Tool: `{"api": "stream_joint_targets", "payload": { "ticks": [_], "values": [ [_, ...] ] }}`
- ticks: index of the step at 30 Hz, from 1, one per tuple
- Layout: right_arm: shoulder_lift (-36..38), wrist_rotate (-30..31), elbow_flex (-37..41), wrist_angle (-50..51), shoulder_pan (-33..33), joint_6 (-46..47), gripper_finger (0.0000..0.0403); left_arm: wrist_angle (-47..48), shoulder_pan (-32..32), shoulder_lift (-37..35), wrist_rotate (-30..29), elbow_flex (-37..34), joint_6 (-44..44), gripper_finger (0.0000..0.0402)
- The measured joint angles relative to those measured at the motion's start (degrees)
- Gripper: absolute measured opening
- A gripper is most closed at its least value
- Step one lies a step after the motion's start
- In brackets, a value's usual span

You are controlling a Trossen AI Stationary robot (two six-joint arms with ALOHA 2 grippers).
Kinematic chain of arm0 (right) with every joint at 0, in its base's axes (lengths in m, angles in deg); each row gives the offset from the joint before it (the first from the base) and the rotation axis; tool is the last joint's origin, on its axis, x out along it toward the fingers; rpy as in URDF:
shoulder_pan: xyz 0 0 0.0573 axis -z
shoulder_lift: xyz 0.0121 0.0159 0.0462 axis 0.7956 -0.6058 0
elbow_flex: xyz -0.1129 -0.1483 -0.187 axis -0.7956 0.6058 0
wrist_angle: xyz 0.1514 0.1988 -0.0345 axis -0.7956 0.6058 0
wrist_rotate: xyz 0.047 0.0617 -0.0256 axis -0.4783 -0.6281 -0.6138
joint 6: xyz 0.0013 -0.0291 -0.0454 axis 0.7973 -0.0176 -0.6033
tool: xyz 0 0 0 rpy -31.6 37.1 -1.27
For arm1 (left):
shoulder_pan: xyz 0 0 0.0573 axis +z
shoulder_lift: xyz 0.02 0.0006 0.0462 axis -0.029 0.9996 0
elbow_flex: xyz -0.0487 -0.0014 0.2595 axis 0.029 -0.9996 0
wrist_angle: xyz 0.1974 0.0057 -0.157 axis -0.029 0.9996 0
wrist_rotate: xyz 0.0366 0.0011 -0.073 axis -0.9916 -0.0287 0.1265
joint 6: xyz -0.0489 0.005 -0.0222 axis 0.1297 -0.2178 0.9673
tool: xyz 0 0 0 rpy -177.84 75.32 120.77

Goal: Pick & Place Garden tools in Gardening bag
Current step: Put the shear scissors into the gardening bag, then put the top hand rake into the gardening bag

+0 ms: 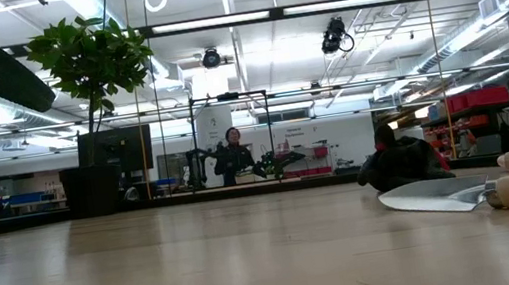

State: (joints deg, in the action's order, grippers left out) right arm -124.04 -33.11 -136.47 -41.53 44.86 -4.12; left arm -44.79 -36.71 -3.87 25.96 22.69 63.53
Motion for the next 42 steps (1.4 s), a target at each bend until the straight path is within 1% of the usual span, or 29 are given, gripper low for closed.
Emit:
{"api": "stream_joint_targets", "payload": {
  "ticks": [9,18,23,30,34,42],
  "values": [
    [0.0,0.0,0.0,0.0,0.0,0.0,0.0162,-0.1,0.0,0.0,0.0,0.0,0.0,0.0097],
    [0.0,0.0,0.0,0.0,0.0,0.0,0.0162,0.0,0.0,0.0,0.0,0.0,0.2,0.012],
    [0.0,0.0,0.0,0.0,0.0,-0.4,0.0162,0.0,0.8,0.0,0.0,0.0,4.5,0.013],
    [0.0,0.0,0.0,0.0,0.0,-0.5,0.0162,0.4,2.9,-1.1,1.1,0.0,8.6,0.0126],
    [0.0,0.0,0.0,0.0,0.0,-0.5,0.0162,0.3,4.4,-3.5,1.2,0.0,8.6,0.012],
    [0.0,-0.5,0.0,1.0,0.0,-0.5,0.0162,0.6,8.9,-10.8,-3.3,0.0,8.7,0.0115]
  ]
}}
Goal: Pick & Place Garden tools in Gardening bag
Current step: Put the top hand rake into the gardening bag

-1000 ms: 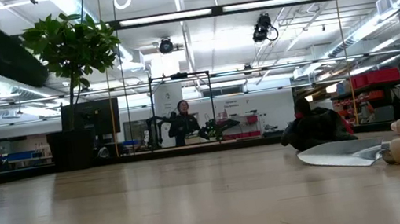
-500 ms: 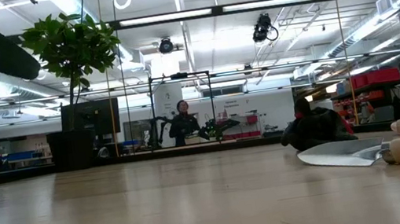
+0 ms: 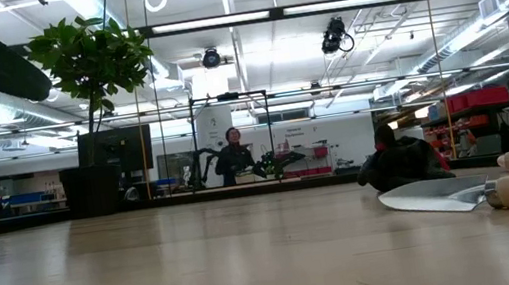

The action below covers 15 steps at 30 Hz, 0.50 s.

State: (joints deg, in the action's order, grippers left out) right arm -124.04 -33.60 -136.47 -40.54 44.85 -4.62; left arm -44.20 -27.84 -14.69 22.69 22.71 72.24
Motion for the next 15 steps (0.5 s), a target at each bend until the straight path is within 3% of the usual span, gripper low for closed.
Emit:
{"api": "stream_joint_targets", "payload": {
  "ticks": [15],
  "values": [
    [1.9,0.0,0.0,3.1,0.0,-1.4,0.0162,5.5,9.9,-11.4,-5.6,0.0,2.8,0.0115]
  ]
}}
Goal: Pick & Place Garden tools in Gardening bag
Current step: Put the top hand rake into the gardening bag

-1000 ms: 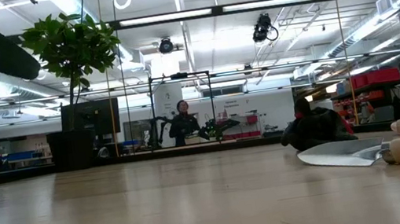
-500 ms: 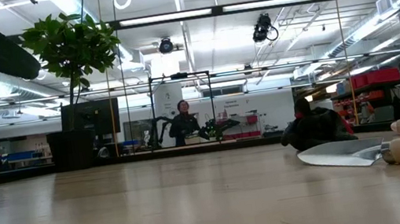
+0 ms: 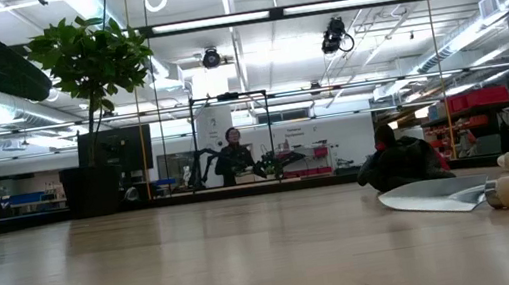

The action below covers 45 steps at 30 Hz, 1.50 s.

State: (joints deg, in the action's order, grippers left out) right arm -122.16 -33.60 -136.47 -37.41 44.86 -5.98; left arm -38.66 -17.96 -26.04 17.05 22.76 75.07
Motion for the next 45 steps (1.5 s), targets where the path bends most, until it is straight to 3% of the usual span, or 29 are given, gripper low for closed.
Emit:
{"api": "stream_joint_targets", "payload": {
  "ticks": [26,37,45],
  "values": [
    [10.4,4.4,0.0,20.4,0.8,3.3,0.0162,0.5,11.7,-2.2,0.1,0.0,-3.5,0.0115],
    [11.7,3.4,0.0,34.2,3.7,5.0,0.0162,1.1,17.7,-2.8,1.8,0.0,-3.6,0.0115],
    [11.9,2.9,0.0,36.2,4.4,5.0,0.0162,1.2,19.2,-2.8,3.5,0.0,-3.6,0.0115]
  ]
}}
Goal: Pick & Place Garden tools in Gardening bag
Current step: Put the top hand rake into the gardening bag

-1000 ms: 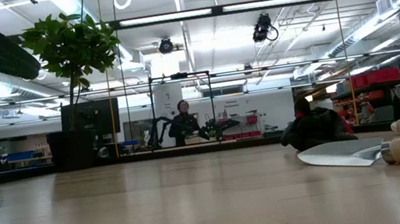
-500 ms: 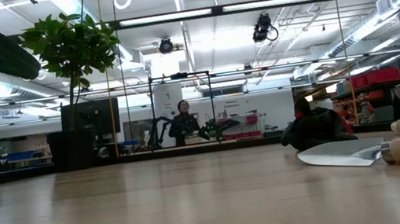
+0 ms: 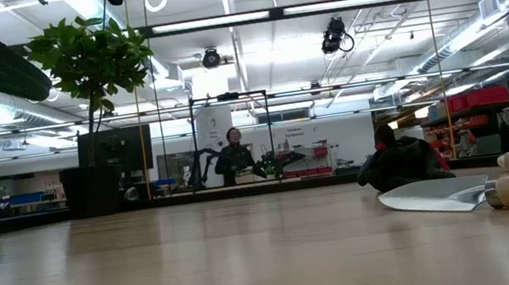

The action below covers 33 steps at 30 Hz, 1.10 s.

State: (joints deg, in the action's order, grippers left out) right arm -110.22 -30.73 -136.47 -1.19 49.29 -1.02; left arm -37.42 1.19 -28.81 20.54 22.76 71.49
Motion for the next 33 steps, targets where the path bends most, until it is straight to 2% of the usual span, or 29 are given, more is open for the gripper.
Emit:
{"api": "stream_joint_targets", "payload": {
  "ticks": [12,21,29,33],
  "values": [
    [7.7,0.1,0.0,9.5,0.0,-0.1,0.0162,0.0,0.0,-0.1,0.0,0.0,0.1,0.0115],
    [13.5,2.2,0.0,22.5,0.0,-4.1,0.0162,-0.1,0.0,-0.1,0.0,0.0,0.0,0.0115],
    [14.1,1.5,0.0,36.0,0.0,-13.1,0.0162,-0.1,0.0,-0.1,-0.2,0.0,0.0,0.0115],
    [13.3,0.1,0.0,40.1,0.0,-14.6,0.0162,-0.1,0.0,-0.1,-0.2,0.0,0.2,0.0115]
  ]
}}
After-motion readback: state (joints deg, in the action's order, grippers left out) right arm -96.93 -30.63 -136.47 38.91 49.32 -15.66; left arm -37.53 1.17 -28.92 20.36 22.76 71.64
